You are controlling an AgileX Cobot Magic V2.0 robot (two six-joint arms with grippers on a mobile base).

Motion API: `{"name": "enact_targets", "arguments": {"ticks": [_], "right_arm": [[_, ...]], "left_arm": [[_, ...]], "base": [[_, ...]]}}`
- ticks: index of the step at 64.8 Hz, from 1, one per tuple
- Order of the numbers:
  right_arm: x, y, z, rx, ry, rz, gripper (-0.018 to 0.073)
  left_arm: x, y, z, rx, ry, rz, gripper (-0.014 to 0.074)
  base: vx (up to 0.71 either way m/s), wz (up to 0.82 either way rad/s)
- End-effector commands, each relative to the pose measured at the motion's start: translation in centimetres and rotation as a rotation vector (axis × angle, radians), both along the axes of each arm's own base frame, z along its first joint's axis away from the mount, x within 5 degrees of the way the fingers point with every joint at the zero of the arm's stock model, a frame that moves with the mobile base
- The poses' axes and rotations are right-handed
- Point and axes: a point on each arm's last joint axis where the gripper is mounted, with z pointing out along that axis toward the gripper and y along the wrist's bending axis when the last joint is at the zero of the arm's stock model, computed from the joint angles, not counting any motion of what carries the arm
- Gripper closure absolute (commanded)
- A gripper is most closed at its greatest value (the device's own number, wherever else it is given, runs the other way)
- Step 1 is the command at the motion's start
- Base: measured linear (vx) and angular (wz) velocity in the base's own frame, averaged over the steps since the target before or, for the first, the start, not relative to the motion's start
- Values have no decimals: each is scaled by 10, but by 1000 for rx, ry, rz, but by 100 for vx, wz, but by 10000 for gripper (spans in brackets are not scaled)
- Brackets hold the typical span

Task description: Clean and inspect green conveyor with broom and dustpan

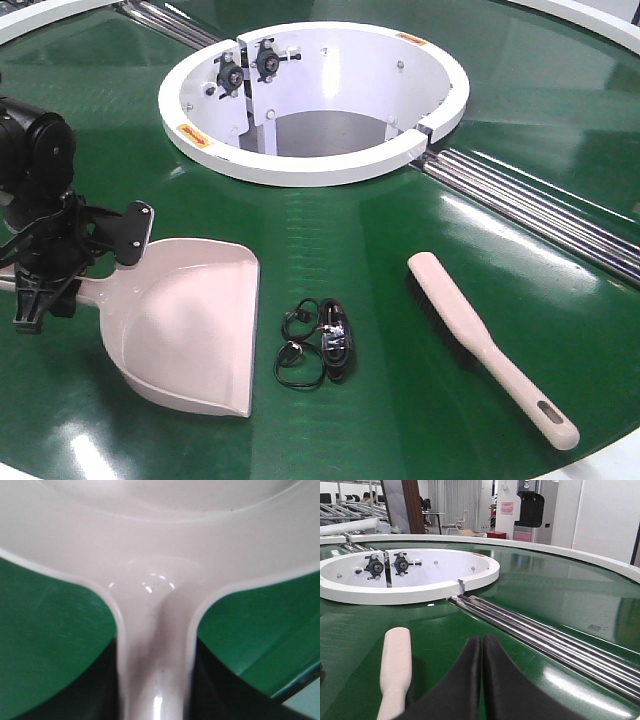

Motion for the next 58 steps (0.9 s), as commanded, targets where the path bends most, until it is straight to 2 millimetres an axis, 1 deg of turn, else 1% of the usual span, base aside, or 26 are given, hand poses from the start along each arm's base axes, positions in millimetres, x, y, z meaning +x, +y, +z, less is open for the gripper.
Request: {"name": "enact_targets", "arguments": {"ticks": [1, 8, 17, 24, 30, 36, 41, 47, 54, 58], "right_arm": [[-1, 0, 6, -2, -79, 4, 568], [-1, 1, 10, 2, -122, 7, 568], [-4, 1, 22, 108, -248, 29, 568], [-7, 2, 37, 149, -331, 45, 568], [-12, 1, 59, 181, -363, 51, 568], [-12, 1, 81, 193, -292, 38, 568], [-6, 0, 97, 192, -200, 22, 568], [6, 0, 115, 225, -80, 9, 568], [18, 2, 127, 295, 66, 7, 568], [24, 2, 128, 273, 129, 0, 568]], "left_arm": [[-6, -4, 24, -23, -45, 1, 603], [-6, -4, 24, -23, -45, 1, 603], [-6, -4, 24, -23, -45, 1, 603], [-6, -4, 24, -23, -45, 1, 603], [-6, -4, 24, -23, -45, 1, 603], [-6, -4, 24, -23, -45, 1, 603], [-6, -4, 24, -23, -45, 1, 603], [-6, -4, 24, -23, -45, 1, 603], [-6, -4, 24, -23, -45, 1, 603], [-6, -4, 24, -23, -45, 1, 603]], "base": [[0, 0], [0, 0], [0, 0], [0, 0], [0, 0], [0, 0], [0, 0], [0, 0], [0, 0], [0, 0]]}}
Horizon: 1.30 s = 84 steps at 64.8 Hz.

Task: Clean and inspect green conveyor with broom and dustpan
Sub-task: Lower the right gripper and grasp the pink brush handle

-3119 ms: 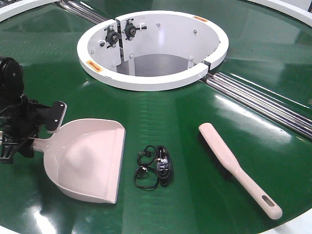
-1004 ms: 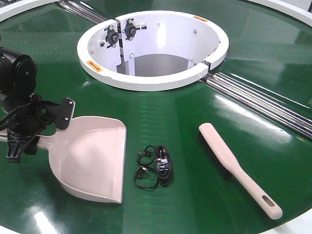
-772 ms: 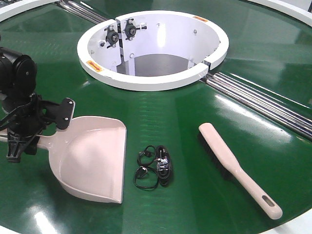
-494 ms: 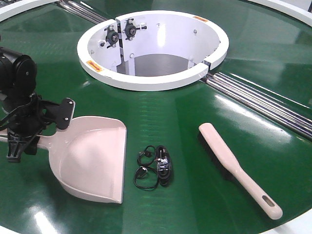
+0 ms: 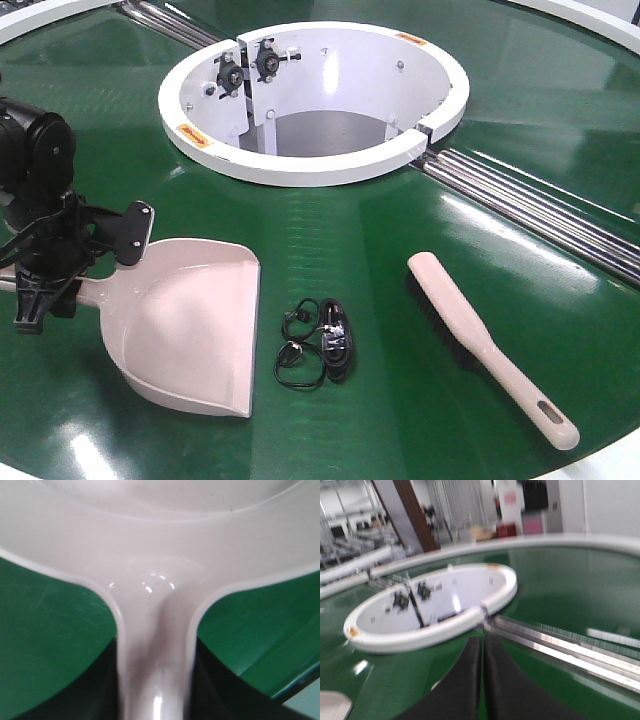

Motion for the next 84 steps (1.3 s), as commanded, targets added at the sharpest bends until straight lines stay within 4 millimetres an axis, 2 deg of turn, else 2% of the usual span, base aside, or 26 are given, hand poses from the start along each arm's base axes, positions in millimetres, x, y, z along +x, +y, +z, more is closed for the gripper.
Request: {"name": "enact_targets", "arguments": {"ticks": [1, 21, 30, 37, 48, 58, 72, 84], "right_arm": [[8, 1, 17, -4, 41, 7, 568], [28, 0, 7, -77, 162, 6, 559], [36, 0, 6, -142, 308, 25, 498], [44, 1, 8, -177, 397, 47, 406], [60, 5, 15, -169, 452, 99, 206], [76, 18, 21, -253, 518, 217, 74], [104, 45, 18, -360, 733, 347, 64], [141, 66, 0, -378, 938, 377, 68]], "left_arm": [[-6, -4, 24, -21, -45, 0, 603], [-6, -4, 24, -21, -45, 0, 603], [-6, -4, 24, -21, -45, 0, 603], [-6, -4, 24, -21, -45, 0, 603], [-6, -4, 24, -21, -45, 0, 603], [-6, -4, 24, -21, -45, 0, 603], [-6, -4, 24, -21, -45, 0, 603], [-6, -4, 24, -21, -46, 0, 603]], "base": [[0, 0], [0, 0], [0, 0], [0, 0], [0, 0], [0, 0], [0, 0], [0, 0]]}}
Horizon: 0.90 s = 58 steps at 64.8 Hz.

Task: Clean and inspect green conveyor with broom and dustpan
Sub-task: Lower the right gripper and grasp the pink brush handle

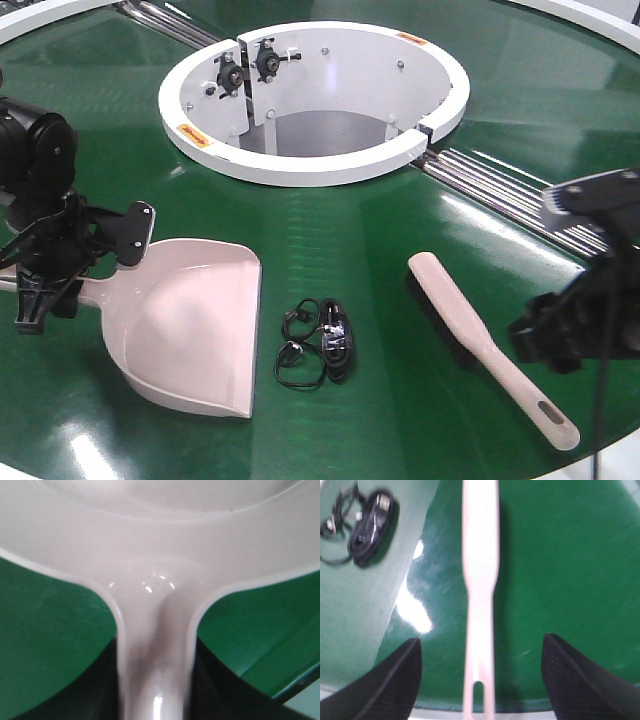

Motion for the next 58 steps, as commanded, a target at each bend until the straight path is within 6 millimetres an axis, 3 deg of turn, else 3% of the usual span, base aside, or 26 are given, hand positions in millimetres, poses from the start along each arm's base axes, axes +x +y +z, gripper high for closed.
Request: {"name": "enact_targets", "arguments": {"ticks": [1, 13, 25, 45, 58], "right_arm": [[21, 9, 3, -15, 23, 2, 68], [53, 19, -23, -75, 203, 4, 68], [73, 25, -53, -125, 323, 17, 68], [87, 28, -90, -177, 441, 22, 73], [90, 28, -99, -190, 465, 20, 182]], "left_arm": [[-5, -3, 24, -21, -47, 3, 603], [-5, -3, 24, -21, -47, 3, 603], [-5, -3, 24, -21, -47, 3, 603], [-5, -3, 24, -21, -47, 3, 603], [-5, -3, 24, -21, -47, 3, 603]], "base": [[0, 0], [0, 0], [0, 0], [0, 0], [0, 0]]}}
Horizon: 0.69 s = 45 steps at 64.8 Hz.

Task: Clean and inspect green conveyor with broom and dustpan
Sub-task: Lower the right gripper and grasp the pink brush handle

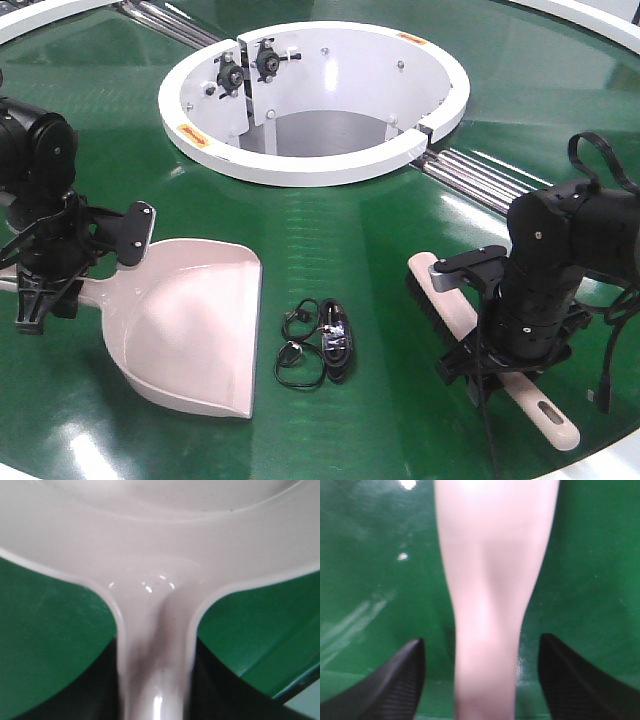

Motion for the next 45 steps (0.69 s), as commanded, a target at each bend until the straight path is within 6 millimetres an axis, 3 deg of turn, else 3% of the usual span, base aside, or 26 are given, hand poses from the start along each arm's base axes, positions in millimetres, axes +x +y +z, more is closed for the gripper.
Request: {"name": "enact_targets", "arguments": {"ticks": [1, 22, 45], "right_arm": [[5, 1, 14, 10, -61, 12, 190], [2, 0, 21, 16, -76, -34, 570], [-18, 7, 46, 63, -58, -153, 565]], "left_arm": [[-5, -3, 24, -20, -47, 3, 603], [-5, -3, 24, -20, -47, 3, 603], [-5, -3, 24, -20, -47, 3, 603]], "base": [[0, 0], [0, 0], [0, 0]]}}
